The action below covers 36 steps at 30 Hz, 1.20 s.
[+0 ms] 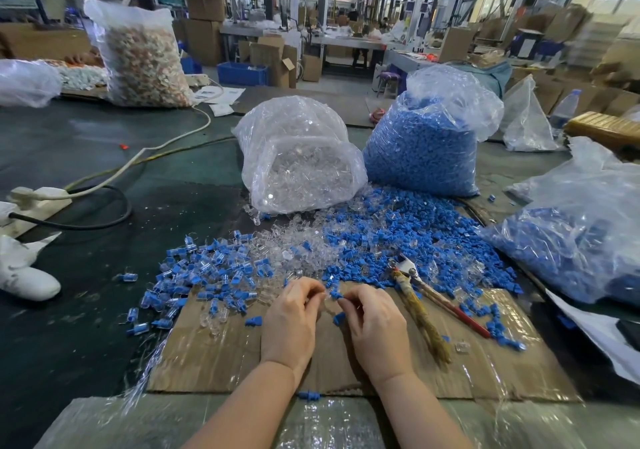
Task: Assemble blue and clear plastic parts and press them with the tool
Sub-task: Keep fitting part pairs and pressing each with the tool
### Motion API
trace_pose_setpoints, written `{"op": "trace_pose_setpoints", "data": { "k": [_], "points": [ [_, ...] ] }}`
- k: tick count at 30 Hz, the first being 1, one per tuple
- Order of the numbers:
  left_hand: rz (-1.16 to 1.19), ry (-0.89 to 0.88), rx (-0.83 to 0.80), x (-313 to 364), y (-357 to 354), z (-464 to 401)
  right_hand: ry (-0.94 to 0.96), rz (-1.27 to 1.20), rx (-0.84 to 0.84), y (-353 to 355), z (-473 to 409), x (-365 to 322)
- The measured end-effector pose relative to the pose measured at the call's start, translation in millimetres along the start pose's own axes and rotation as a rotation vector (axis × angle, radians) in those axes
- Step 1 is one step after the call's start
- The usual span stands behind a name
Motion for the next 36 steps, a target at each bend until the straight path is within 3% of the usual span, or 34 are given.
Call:
{"op": "trace_pose_setpoints", "data": {
  "k": [18,26,36],
  "points": [
    [0.101,0.013,-0.146,-0.1,-5.0,0.0,0.063,0.037,0.007,0.5,-0.1,-4.6],
    [0.191,0.102,-0.128,-6.0,-3.5,-3.4,0.061,-0.049,-0.003,3.4,0.2,-3.8],
    [0.2,0.086,-0.161,-4.9,-5.1,-3.9,0.099,0.01,0.003,2.6,-0.7,-7.1]
  ]
}}
Point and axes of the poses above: each hand's wrist, its own z-axis away from the middle knuckle, its own y-axis out of the back of the hand, x = y × z, the point moved 6 cm from there along -z, towards the middle knuckle, and after that the axes turned 10 degrees about z, right-handed, at the moved point
